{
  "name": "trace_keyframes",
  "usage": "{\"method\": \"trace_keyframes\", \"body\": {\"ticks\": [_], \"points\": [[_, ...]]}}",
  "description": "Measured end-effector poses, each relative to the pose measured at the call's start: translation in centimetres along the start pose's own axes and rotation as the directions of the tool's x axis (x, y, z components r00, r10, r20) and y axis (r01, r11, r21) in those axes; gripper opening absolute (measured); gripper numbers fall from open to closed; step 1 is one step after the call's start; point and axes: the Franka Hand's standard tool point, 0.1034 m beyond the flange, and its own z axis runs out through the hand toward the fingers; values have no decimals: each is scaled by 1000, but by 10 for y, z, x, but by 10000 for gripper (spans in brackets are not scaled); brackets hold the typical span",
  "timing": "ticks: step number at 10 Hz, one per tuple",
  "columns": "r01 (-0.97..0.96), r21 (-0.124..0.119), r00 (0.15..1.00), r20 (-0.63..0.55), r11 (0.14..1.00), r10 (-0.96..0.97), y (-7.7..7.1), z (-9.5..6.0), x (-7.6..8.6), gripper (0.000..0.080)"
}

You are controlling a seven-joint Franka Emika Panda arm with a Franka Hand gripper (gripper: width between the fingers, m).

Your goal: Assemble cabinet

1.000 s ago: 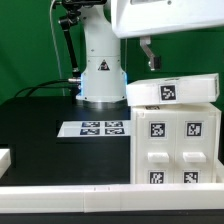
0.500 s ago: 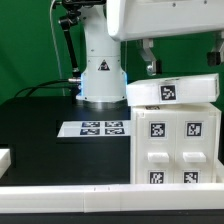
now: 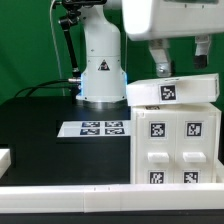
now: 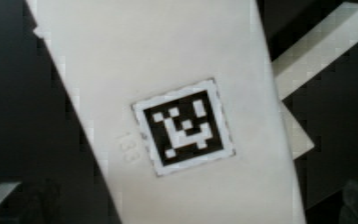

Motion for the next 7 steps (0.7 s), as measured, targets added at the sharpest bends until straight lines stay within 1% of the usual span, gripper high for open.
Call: {"method": "trace_keyframes", "body": {"ticks": [1, 2, 6, 7], "points": [[54, 3, 999, 4, 999, -54, -1, 4, -4, 796], [117, -1, 993, 15, 993, -117, 0, 5, -6, 796], [95, 3, 995, 30, 995, -95, 1, 17, -13, 787], [90, 5, 995, 34, 996, -91, 2, 19, -15, 596]]}}
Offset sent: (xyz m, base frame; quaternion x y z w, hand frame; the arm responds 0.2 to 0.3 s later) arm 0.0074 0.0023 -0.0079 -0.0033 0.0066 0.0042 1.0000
